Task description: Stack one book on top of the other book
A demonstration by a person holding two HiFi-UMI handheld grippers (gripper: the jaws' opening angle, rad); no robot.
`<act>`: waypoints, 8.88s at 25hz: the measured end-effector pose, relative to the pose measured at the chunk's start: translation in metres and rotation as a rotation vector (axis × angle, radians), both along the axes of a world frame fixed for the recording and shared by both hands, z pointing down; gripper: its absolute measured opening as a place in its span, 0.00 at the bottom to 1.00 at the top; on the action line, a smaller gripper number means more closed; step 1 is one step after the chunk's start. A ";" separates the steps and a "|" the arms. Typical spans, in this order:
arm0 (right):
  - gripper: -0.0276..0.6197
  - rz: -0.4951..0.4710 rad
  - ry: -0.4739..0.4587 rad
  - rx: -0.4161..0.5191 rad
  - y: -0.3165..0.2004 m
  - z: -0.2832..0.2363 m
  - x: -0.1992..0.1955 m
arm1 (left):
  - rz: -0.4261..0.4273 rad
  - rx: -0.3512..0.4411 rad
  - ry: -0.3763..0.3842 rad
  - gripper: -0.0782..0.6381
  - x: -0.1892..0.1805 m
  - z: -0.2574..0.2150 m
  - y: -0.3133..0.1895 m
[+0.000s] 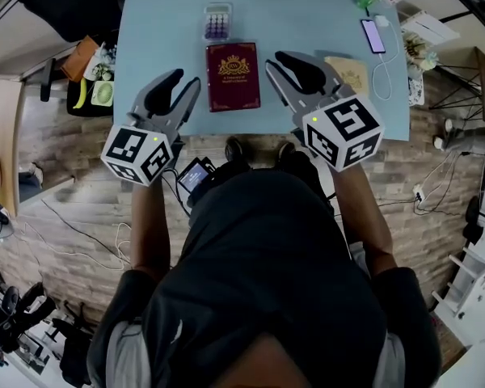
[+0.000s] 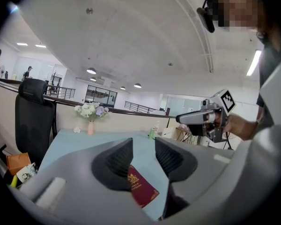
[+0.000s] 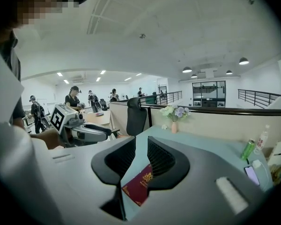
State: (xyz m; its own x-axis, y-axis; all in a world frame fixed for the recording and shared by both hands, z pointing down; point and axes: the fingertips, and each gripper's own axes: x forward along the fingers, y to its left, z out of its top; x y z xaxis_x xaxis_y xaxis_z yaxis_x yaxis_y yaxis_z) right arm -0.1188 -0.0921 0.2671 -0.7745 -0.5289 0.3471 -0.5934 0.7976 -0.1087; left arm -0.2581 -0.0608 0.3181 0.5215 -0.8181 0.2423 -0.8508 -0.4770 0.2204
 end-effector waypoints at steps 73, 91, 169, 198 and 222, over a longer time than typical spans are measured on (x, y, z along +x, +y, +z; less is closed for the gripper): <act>0.23 0.100 0.054 -0.804 -0.054 0.351 -0.011 | -0.138 -0.597 0.087 0.44 0.005 0.306 -0.050; 0.22 0.108 -0.028 -0.710 -0.070 0.275 0.023 | -0.153 -0.479 0.025 0.44 0.036 0.227 -0.062; 0.21 0.508 -0.030 -0.765 -0.084 0.307 0.404 | 0.369 -0.670 -0.073 0.43 0.412 0.272 -0.081; 0.21 0.495 -0.055 -0.455 -0.122 0.200 0.380 | 0.310 -0.457 -0.044 0.43 0.341 0.187 -0.101; 0.17 0.055 -0.104 -0.076 -0.093 0.001 0.188 | 0.218 -0.155 -0.034 0.43 0.192 0.041 -0.081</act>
State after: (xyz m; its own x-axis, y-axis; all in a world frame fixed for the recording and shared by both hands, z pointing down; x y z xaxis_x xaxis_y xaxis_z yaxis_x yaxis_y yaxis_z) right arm 0.0690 -0.1851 0.2682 -0.7790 -0.5467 0.3071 -0.6183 0.7511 -0.2314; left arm -0.0659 -0.1414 0.3588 0.6711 -0.6390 0.3760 -0.7395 -0.6130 0.2780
